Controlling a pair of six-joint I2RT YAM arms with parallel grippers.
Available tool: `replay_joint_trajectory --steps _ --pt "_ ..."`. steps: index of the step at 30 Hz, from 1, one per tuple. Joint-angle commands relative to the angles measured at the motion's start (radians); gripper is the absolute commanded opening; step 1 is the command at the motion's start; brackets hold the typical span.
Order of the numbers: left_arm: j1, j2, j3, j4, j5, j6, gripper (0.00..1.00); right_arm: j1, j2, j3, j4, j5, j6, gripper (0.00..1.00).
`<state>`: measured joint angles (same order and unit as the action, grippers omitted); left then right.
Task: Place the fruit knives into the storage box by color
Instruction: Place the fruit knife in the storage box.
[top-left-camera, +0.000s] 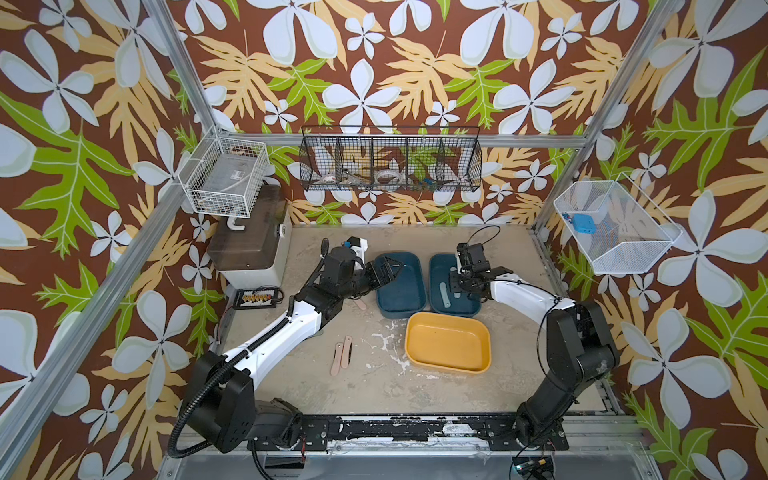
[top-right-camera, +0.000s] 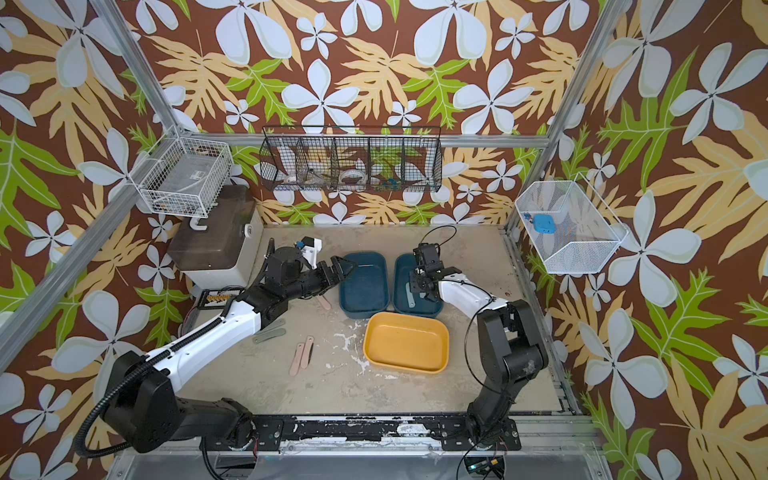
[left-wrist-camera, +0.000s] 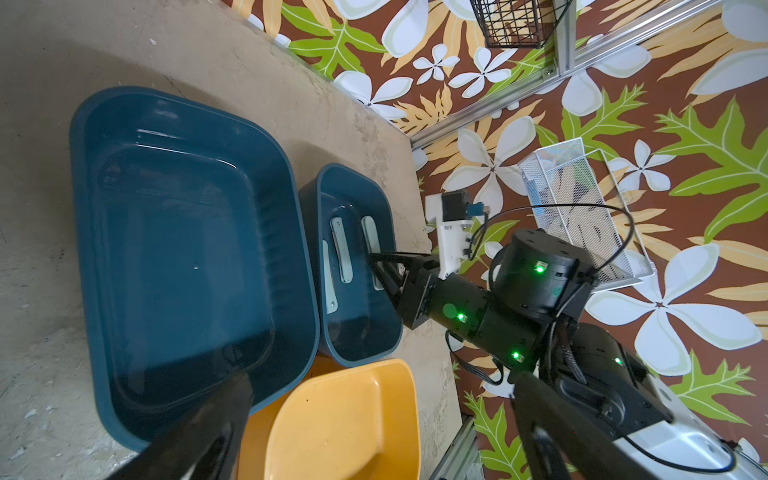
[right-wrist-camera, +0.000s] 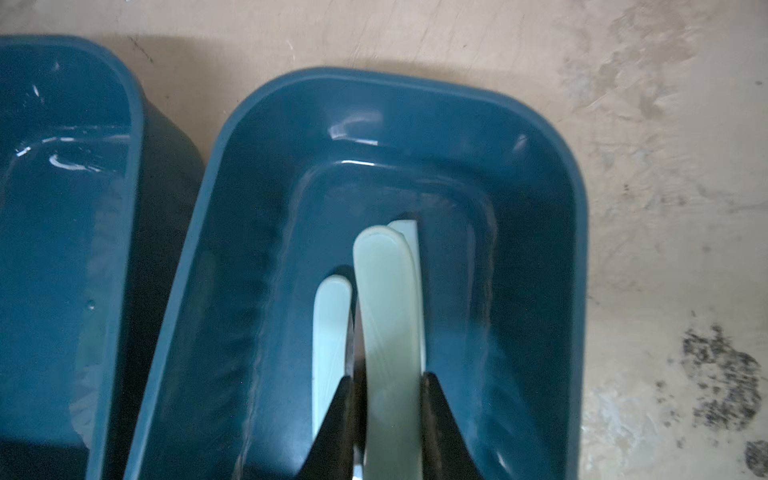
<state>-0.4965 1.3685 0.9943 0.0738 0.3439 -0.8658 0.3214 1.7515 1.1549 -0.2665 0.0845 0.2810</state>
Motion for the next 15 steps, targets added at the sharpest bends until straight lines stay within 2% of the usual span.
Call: replay_joint_trajectory --steps 1,15 --pt "-0.001 -0.003 0.004 0.018 -0.012 0.015 1.00 -0.001 0.023 -0.007 0.041 -0.030 0.012 0.20" --pt "-0.001 -0.008 -0.011 0.017 -0.023 0.014 1.00 -0.001 0.097 -0.027 0.082 -0.060 0.024 0.24"
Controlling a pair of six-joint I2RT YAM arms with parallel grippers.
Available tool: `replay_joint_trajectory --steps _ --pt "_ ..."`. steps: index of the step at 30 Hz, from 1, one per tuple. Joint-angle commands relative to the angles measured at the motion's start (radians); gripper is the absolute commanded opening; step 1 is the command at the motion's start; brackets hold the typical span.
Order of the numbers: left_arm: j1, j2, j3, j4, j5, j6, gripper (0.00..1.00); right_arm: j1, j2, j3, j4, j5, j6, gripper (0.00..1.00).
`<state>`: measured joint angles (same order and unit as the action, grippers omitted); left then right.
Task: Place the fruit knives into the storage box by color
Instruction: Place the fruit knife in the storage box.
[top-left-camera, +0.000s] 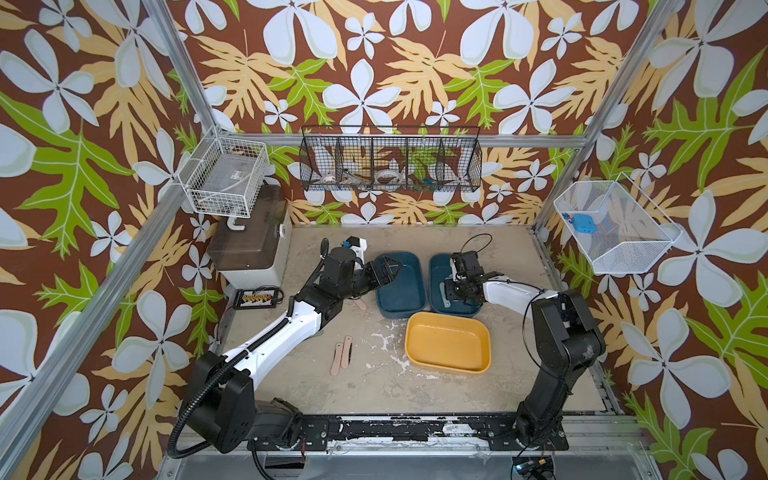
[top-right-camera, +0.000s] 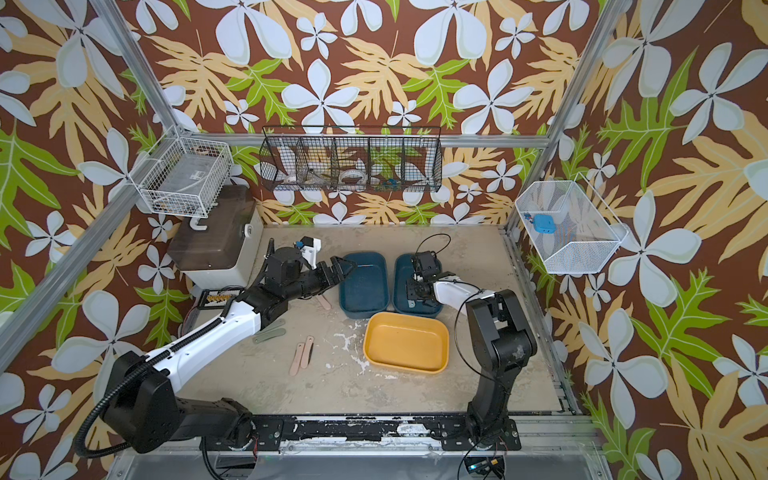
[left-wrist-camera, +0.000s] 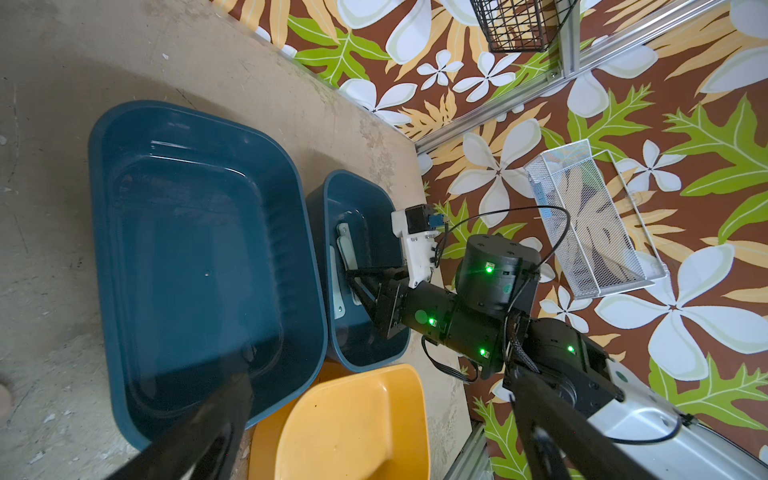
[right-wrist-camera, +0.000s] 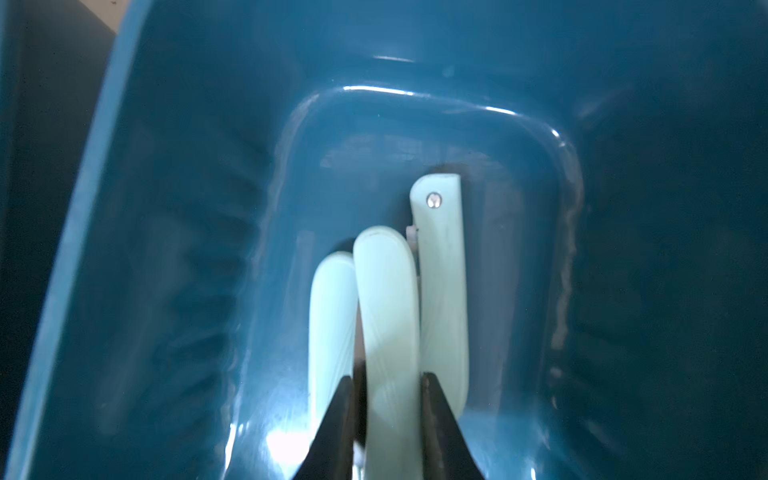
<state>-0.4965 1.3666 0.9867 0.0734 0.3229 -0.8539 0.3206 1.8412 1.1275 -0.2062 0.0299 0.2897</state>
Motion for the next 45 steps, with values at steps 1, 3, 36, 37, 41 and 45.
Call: replay_joint_trajectory --steps 1,3,36,37,41,45 --pt "-0.001 -0.008 -0.003 0.016 -0.003 0.003 1.00 -0.001 0.011 0.000 0.022 -0.005 0.016 0.25" --pt "-0.001 -0.009 -0.003 0.016 -0.003 0.001 1.00 0.000 0.018 -0.002 0.025 -0.004 0.017 0.27" --pt "0.020 -0.303 -0.094 -0.246 -0.252 0.070 1.00 0.310 -0.296 0.107 -0.091 -0.030 0.028 0.51" --pt "0.024 -0.333 -0.111 -0.264 -0.265 0.054 1.00 0.344 -0.300 0.106 -0.094 -0.027 0.030 0.51" --pt "0.054 -0.463 -0.190 -0.329 -0.290 0.007 1.00 0.470 -0.300 0.104 -0.111 -0.010 0.032 0.54" --pt "0.085 -0.558 -0.240 -0.396 -0.323 0.008 1.00 0.558 -0.267 0.124 -0.121 -0.010 0.024 0.55"
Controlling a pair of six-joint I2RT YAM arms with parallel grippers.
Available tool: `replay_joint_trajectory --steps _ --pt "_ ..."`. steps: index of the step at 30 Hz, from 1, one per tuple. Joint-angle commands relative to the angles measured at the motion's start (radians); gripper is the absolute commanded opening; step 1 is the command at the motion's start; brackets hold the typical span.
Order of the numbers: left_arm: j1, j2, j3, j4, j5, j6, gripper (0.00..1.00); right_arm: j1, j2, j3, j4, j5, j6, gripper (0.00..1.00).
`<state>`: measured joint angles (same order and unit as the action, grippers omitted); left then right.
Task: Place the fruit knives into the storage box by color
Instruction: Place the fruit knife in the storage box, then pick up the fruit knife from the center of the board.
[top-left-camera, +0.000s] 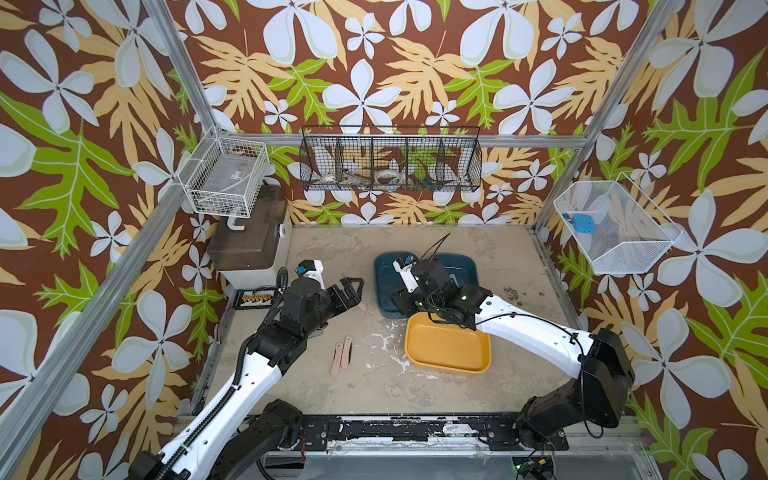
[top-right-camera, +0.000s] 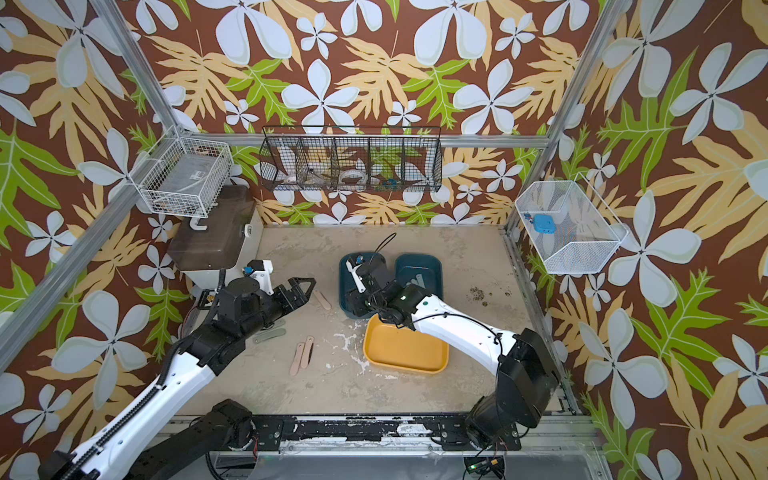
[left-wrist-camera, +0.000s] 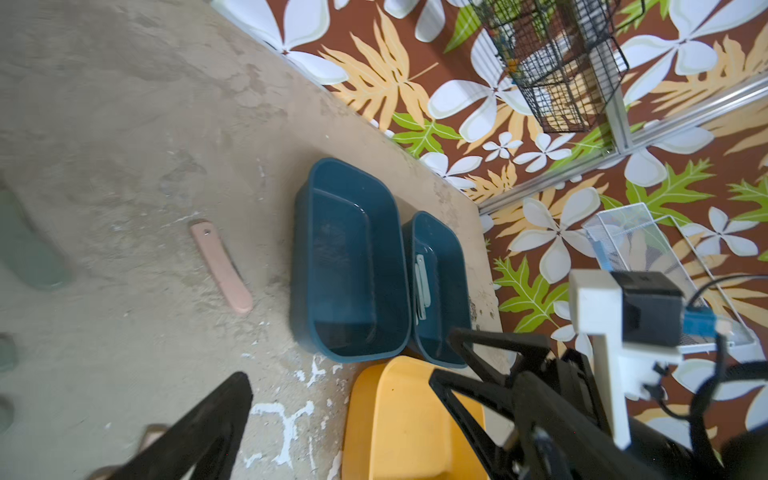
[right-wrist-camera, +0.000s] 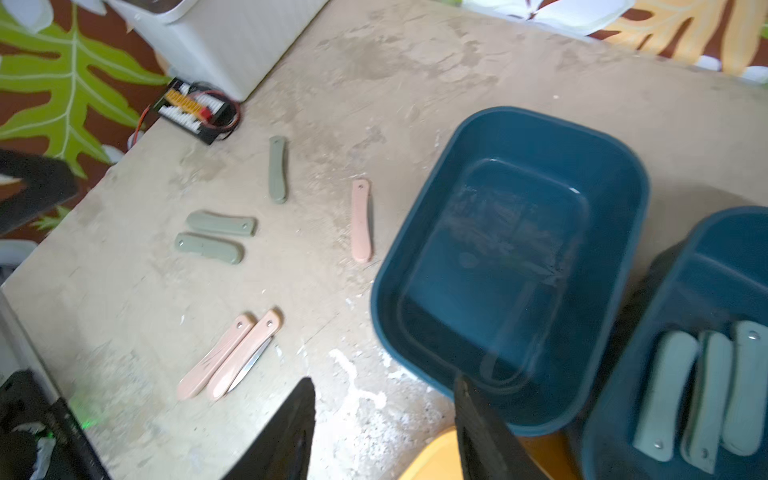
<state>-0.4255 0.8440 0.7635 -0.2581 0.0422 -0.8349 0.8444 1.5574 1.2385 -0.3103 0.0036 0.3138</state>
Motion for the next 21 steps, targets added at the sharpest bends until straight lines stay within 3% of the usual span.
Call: replay_joint_trajectory --steps 1,10,16,21 --pt "0.028 -0.054 -0.026 -0.075 -0.041 -0.009 1.00 0.052 0.031 0.024 -0.018 0.011 -0.004 0.56" --pt "0.192 -0.125 -0.003 -0.144 -0.081 0.062 1.00 0.108 0.237 0.197 -0.049 -0.004 -0.071 0.57" --pt "0.374 -0.056 -0.029 -0.029 0.076 0.040 1.00 0.110 0.400 0.337 -0.070 -0.007 -0.104 0.53" --pt "0.435 -0.006 -0.061 0.076 0.141 -0.005 1.00 0.112 0.561 0.498 -0.131 0.027 -0.134 0.53"
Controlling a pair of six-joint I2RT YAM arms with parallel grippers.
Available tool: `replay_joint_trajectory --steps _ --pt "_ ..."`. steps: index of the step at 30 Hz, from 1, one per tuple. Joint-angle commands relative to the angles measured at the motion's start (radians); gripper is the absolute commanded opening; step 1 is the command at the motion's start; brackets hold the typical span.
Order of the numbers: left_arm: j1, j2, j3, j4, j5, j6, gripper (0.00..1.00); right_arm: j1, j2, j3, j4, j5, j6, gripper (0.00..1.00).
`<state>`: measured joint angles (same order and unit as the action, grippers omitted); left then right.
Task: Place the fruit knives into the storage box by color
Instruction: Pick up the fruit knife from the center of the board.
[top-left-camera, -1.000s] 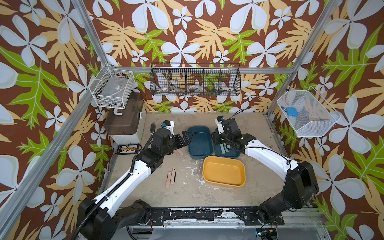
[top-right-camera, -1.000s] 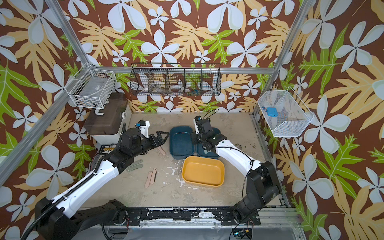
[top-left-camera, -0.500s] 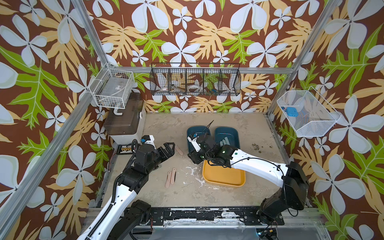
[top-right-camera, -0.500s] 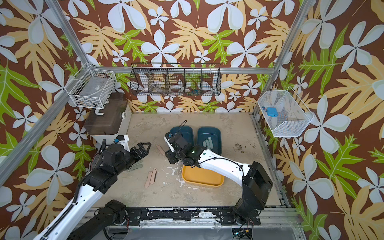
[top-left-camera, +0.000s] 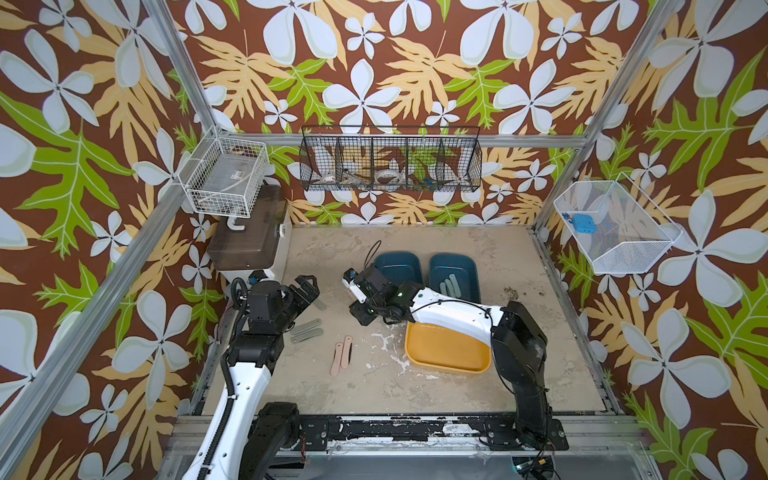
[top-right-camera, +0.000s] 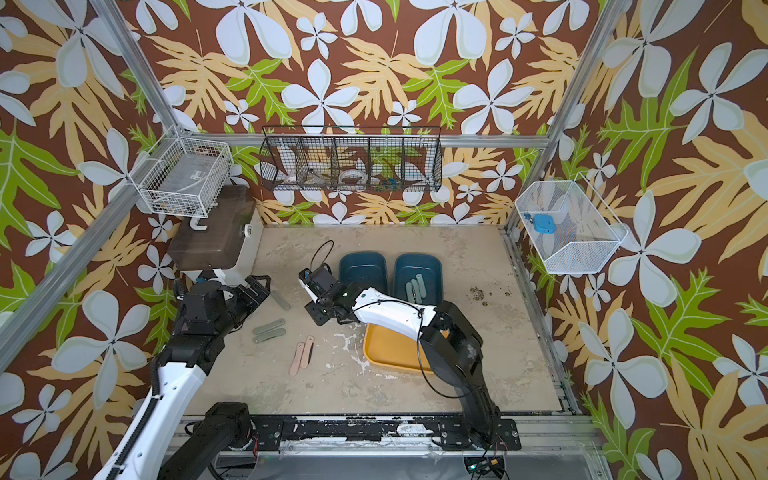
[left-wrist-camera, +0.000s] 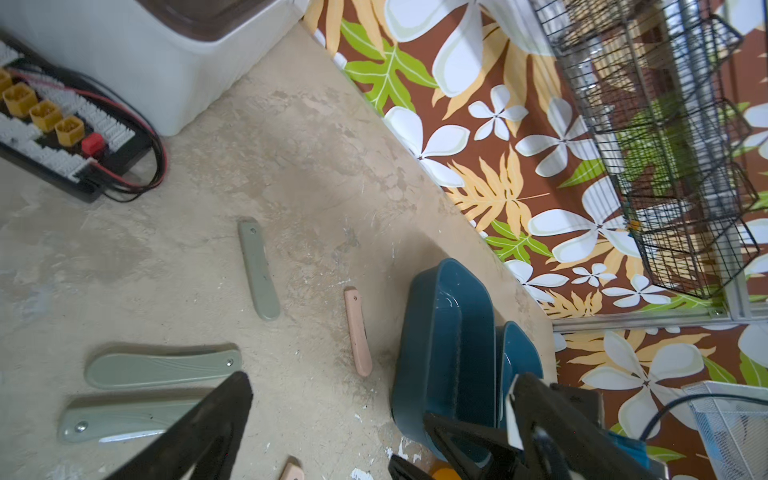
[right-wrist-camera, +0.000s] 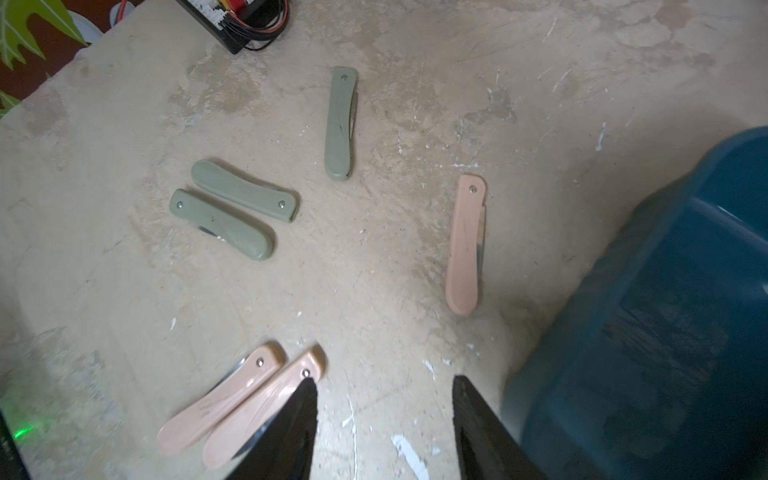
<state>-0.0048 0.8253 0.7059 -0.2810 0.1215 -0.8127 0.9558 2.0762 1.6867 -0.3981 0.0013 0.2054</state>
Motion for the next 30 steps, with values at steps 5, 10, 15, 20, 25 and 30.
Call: replay_joint_trajectory --steps 5,10,15,20,25,30 --pt "0.020 0.020 -0.003 0.091 0.036 -0.016 1.00 0.000 0.173 0.195 -0.096 0.119 -0.047 0.52" --pt "0.025 -0.001 -0.006 0.099 0.015 -0.027 1.00 -0.001 0.273 0.281 -0.116 0.185 -0.061 0.52" --pt "0.025 -0.001 0.002 0.096 0.018 -0.022 1.00 -0.020 0.312 0.296 -0.097 0.201 -0.036 0.52" --pt "0.025 -0.014 -0.008 0.098 0.020 -0.020 1.00 -0.046 0.329 0.298 -0.088 0.180 -0.024 0.52" --pt "0.025 -0.018 -0.019 0.103 0.027 -0.022 1.00 -0.060 0.353 0.314 -0.091 0.161 -0.017 0.52" --pt "0.025 -0.021 -0.034 0.109 0.035 -0.025 1.00 -0.060 0.384 0.345 -0.099 0.139 -0.008 0.50"
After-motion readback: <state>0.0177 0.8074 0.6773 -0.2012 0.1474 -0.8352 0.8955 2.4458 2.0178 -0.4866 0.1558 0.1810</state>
